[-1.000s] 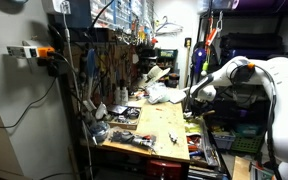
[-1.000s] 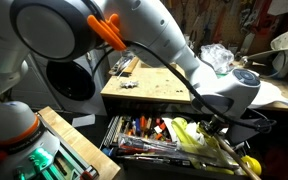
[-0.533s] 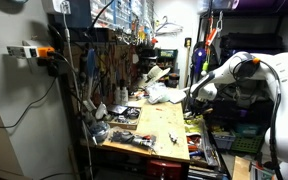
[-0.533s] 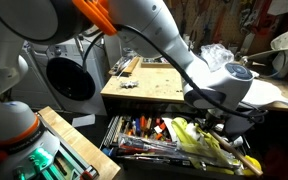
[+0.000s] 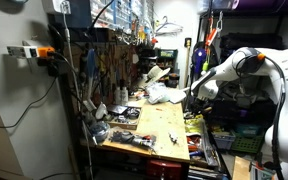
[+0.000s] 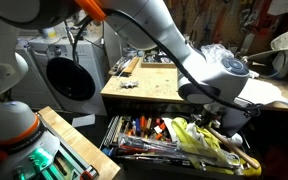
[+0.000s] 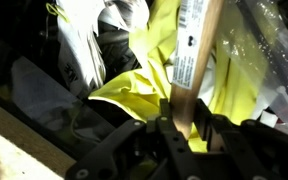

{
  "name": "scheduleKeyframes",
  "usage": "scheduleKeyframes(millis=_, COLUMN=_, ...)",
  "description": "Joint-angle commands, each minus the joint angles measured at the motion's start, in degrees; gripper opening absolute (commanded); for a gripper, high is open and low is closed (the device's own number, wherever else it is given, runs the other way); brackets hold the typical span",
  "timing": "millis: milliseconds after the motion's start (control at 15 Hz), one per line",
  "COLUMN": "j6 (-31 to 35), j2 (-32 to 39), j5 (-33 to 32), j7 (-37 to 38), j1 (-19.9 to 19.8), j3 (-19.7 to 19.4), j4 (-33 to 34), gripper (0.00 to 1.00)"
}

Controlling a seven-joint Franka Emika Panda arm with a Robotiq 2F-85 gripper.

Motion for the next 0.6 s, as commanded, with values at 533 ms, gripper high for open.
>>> scheduleKeyframes(millis=533, j6=0.2, j2=-15.7, j5=9.9, j7=-19.7, j1=-4.4, j3=1.0, j4=-14.7, gripper=0.07)
